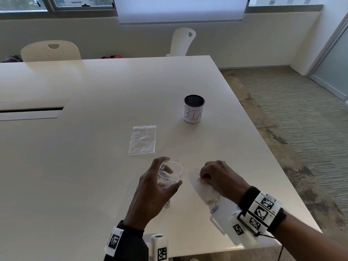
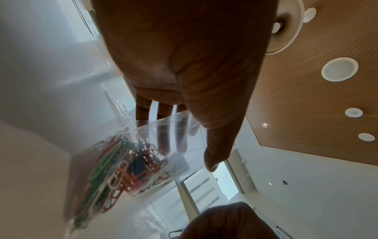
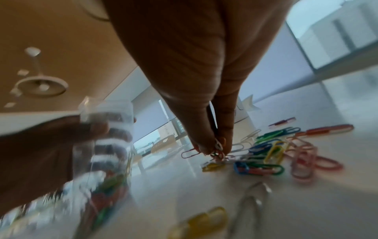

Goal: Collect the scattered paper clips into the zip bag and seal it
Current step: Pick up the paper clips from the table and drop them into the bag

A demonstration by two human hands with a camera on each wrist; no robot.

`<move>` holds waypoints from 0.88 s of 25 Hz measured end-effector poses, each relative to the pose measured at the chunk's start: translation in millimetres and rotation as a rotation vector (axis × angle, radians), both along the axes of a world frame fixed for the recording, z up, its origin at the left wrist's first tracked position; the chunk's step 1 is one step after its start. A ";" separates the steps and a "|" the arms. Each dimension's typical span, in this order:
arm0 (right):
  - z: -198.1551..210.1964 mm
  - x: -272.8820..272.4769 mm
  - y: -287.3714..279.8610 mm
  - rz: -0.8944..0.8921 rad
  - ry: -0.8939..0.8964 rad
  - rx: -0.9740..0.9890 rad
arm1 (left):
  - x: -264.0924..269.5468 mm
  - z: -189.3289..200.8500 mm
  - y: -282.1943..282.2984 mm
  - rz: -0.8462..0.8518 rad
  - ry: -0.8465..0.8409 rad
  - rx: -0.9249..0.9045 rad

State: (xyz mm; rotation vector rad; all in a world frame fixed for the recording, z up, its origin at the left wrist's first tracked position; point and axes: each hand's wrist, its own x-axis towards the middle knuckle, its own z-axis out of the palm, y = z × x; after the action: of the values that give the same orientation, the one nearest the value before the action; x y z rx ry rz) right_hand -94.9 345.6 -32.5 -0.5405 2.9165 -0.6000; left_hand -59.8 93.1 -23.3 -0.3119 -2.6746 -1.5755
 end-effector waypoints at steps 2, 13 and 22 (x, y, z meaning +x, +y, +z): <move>8.5 -3.6 6.2 -0.101 -0.052 -0.187 | 0.1 -0.2 0.5 -0.001 0.001 0.003; 85.8 8.5 -32.2 -0.119 -0.187 -0.880 | -2.9 -2.8 2.7 -0.015 0.035 -0.041; 86.8 2.4 -87.1 0.103 -0.028 -0.273 | 0.3 1.4 4.1 0.004 0.038 -0.023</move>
State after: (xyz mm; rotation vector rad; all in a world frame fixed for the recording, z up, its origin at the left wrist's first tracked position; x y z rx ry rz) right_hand -92.6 258.5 54.2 -0.6994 2.7753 -0.9899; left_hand -59.6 97.2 -21.9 -0.3326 -2.6650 -1.5228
